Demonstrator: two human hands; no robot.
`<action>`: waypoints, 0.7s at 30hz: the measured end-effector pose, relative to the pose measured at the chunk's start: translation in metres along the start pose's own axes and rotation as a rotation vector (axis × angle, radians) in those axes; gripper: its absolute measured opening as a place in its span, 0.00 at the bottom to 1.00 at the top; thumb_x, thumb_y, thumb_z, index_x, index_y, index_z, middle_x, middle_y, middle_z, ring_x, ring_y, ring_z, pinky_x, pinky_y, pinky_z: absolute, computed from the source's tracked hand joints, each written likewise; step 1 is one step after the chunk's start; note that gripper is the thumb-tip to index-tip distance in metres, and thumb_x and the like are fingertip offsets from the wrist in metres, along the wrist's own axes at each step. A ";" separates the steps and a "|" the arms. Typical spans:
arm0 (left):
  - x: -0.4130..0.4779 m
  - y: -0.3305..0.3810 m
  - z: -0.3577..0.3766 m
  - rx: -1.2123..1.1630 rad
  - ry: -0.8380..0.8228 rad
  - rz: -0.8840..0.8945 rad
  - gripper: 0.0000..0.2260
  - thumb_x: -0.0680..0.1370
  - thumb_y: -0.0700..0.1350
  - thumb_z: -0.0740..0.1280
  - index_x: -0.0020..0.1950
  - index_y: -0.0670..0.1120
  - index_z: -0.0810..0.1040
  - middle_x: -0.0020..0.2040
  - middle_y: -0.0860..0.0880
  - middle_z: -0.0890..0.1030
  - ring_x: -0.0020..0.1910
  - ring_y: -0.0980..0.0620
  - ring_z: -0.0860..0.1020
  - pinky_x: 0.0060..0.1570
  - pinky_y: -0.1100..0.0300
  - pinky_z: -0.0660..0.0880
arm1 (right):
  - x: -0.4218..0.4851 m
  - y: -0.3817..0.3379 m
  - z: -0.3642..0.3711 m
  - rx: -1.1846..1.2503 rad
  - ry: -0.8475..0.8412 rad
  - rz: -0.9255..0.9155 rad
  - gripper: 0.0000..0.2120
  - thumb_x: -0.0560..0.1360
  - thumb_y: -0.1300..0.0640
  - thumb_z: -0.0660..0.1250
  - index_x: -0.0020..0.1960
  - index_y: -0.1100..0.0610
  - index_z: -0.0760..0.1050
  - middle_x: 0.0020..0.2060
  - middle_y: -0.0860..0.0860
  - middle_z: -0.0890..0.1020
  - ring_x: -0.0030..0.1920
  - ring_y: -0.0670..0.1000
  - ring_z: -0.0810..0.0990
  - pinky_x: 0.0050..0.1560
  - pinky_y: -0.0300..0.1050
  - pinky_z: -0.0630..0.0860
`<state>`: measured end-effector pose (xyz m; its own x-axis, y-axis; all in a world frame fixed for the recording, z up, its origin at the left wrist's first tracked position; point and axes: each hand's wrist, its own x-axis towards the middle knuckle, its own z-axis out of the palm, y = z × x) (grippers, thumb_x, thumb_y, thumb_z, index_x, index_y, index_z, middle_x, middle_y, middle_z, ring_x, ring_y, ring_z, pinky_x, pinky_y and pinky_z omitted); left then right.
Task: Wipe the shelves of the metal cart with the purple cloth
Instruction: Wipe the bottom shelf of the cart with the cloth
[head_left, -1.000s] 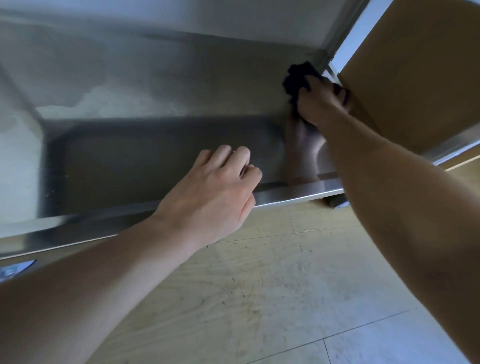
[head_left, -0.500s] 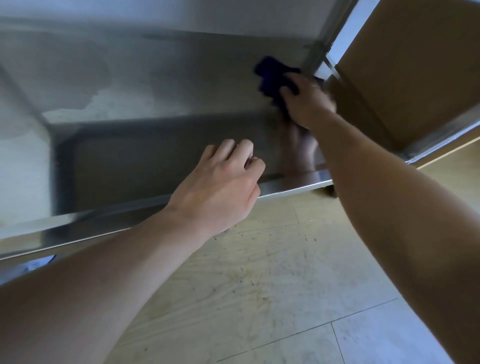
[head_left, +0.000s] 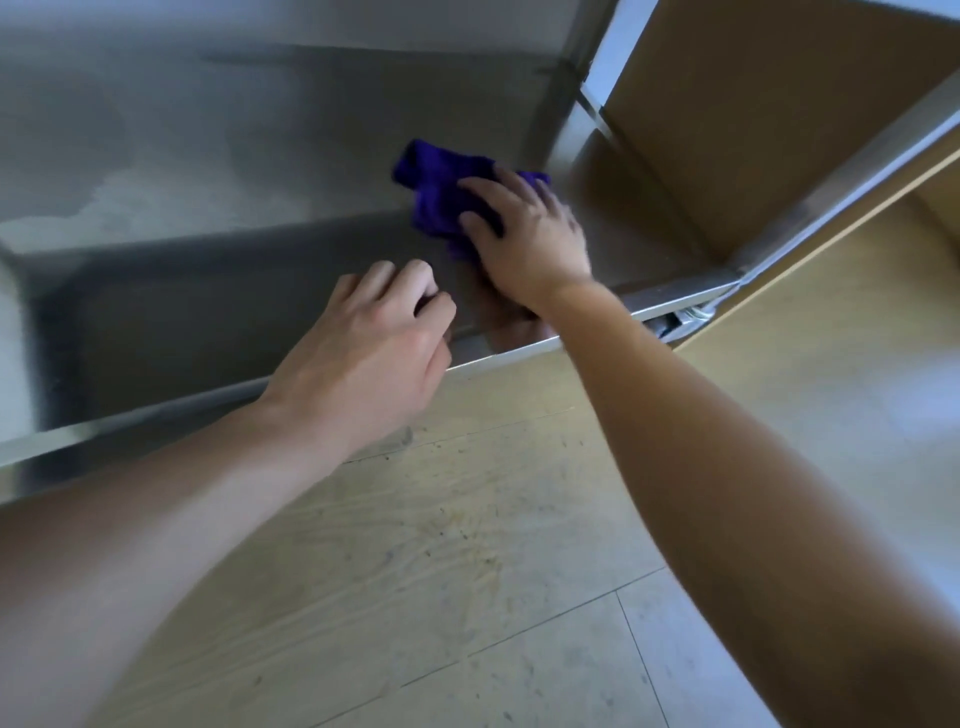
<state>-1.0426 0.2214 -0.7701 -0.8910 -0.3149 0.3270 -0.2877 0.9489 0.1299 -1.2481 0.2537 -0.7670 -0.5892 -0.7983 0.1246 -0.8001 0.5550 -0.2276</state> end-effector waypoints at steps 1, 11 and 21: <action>0.000 -0.001 0.000 -0.005 0.004 -0.001 0.14 0.78 0.43 0.53 0.49 0.41 0.78 0.50 0.44 0.73 0.47 0.43 0.72 0.48 0.45 0.71 | 0.003 0.022 -0.006 -0.012 0.004 0.074 0.21 0.80 0.40 0.56 0.72 0.37 0.64 0.77 0.43 0.62 0.76 0.55 0.58 0.75 0.57 0.55; -0.001 -0.002 0.001 -0.008 0.042 0.013 0.14 0.78 0.43 0.52 0.47 0.42 0.77 0.49 0.45 0.73 0.46 0.43 0.71 0.46 0.45 0.70 | -0.032 0.044 -0.021 0.000 0.046 0.261 0.20 0.81 0.45 0.56 0.72 0.40 0.66 0.77 0.45 0.62 0.77 0.58 0.56 0.75 0.58 0.53; -0.040 -0.056 -0.034 -0.241 0.001 0.073 0.08 0.78 0.37 0.61 0.50 0.41 0.79 0.53 0.48 0.77 0.49 0.49 0.76 0.51 0.55 0.73 | -0.050 -0.018 -0.009 0.087 0.080 0.090 0.19 0.74 0.41 0.62 0.65 0.39 0.71 0.72 0.42 0.66 0.74 0.53 0.60 0.72 0.56 0.58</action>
<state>-0.9790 0.1802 -0.7589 -0.9060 -0.2456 0.3448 -0.1300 0.9365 0.3256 -1.2056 0.2861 -0.7604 -0.6680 -0.7231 0.1759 -0.7330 0.5984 -0.3236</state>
